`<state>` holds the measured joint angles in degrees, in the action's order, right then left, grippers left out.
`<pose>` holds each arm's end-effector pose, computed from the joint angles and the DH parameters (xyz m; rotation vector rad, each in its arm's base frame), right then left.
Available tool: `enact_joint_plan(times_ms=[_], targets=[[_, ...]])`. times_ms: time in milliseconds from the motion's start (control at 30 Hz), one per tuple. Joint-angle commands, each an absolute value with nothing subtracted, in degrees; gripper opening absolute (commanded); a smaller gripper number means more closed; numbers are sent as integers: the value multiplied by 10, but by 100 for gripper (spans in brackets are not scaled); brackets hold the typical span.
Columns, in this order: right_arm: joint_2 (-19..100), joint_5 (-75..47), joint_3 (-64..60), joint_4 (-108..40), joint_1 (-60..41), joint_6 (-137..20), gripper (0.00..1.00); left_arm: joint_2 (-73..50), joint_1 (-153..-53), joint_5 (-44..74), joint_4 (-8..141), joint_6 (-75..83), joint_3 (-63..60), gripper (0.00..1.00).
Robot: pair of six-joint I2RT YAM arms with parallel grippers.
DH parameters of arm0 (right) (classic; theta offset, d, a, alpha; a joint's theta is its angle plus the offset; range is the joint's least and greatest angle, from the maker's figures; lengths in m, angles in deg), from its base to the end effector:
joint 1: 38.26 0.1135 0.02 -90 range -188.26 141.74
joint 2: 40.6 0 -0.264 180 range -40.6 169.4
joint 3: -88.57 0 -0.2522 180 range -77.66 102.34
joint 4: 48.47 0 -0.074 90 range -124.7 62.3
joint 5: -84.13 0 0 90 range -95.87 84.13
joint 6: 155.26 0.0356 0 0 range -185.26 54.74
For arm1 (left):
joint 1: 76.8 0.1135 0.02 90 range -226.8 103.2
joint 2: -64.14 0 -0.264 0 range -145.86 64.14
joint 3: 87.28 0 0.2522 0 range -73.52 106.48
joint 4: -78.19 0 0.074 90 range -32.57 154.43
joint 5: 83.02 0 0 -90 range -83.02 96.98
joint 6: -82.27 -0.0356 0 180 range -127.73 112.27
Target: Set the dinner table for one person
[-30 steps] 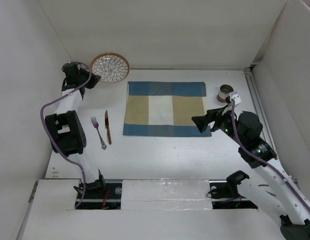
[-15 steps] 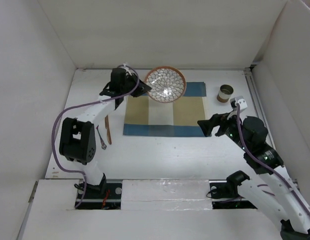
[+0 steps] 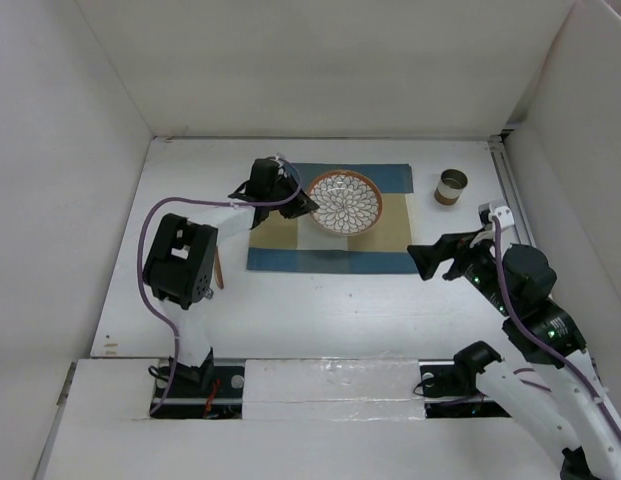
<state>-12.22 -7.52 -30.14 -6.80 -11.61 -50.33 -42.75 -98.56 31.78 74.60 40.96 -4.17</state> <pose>0.0959 0.0493 0.3593 -0.2009 1.7447 0.5583 0.3863 -0.1703 0.2155 -0.2266 2.2132 -1.1698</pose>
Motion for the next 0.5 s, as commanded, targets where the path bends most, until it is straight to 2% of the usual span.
enact_joint_plan(times_ms=[0,467], targets=[[-126,-65,-285,-62,-114,-509,100,-420,-988,348,851,424,-29,0],[-120,-70,-301,-73,-114,-515,100,-463,-982,354,874,418,-22,0]])
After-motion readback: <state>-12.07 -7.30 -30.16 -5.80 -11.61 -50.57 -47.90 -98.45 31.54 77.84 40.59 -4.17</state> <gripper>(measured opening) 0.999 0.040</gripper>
